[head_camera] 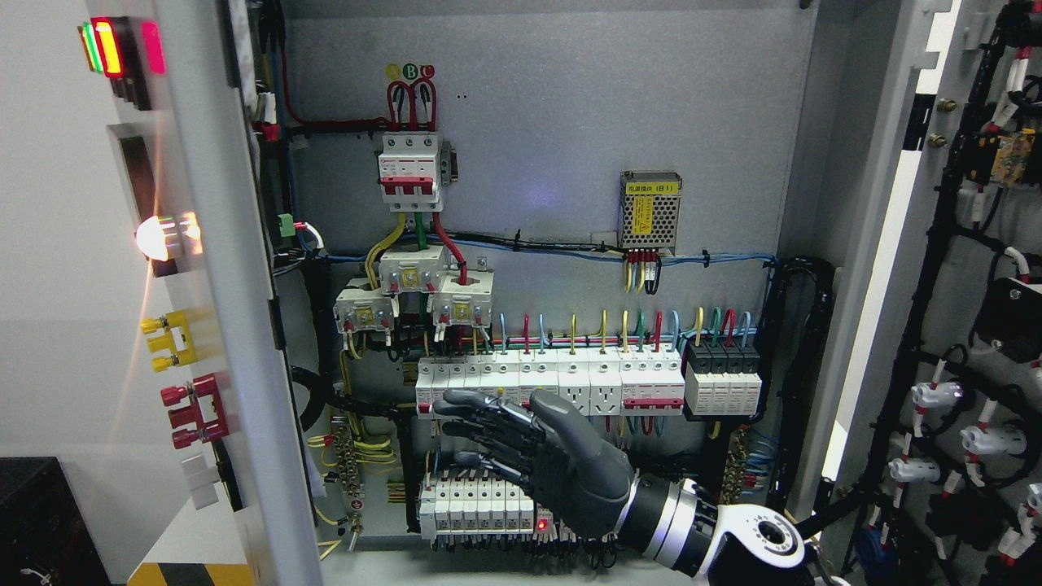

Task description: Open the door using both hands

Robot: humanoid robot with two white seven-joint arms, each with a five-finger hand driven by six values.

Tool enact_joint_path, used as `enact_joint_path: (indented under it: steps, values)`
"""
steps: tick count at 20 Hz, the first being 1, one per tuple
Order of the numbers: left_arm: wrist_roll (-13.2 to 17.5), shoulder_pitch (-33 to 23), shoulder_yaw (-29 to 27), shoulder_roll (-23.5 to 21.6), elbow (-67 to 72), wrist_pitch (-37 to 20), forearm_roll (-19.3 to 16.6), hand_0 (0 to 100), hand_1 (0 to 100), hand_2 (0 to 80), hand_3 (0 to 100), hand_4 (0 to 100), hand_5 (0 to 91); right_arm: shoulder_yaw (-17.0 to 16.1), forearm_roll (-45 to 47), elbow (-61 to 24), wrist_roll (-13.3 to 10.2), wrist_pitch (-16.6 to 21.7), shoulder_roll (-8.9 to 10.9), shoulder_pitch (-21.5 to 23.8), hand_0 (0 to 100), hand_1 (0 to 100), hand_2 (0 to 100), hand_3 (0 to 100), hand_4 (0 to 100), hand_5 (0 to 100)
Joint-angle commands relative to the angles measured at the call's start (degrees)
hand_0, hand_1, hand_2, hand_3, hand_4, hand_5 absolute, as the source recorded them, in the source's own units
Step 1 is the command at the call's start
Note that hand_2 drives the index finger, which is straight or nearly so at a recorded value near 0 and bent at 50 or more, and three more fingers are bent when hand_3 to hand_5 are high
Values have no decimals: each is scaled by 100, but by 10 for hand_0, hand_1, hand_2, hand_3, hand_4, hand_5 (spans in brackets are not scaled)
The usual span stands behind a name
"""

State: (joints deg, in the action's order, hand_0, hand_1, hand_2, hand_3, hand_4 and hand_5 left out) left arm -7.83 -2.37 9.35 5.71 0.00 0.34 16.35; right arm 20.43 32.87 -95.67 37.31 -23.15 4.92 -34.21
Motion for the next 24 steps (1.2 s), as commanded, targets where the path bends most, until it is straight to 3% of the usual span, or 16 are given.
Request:
enact_joint_path:
  steps: [1,6,14,20,24]
  values:
    - [1,0,5,1,-9,1,0,0,0,0,0,0,0,734,0,-752,-13,-5,106,335,191,0,0,0,0,0]
    - [1,0,5,-8,-9,1,0,0,0,0,0,0,0,1103,-53,-919,-22,-5,97,529,191,0,0,0,0,0]
    - [1,0,5,1,-18,1,0,0,0,0,0,0,0,1420,-79,-866,-31,-5,9,669,191,0,0,0,0,0]
    - [1,0,-4,1,-9,1,0,0,0,0,0,0,0,1640,-263,-761,-48,-14,-509,652,191,0,0,0,0,0]
    - [1,0,5,1,-9,1,0,0,0,0,0,0,0,1736,-642,-646,-48,4,-711,643,191,0,0,0,0,0]
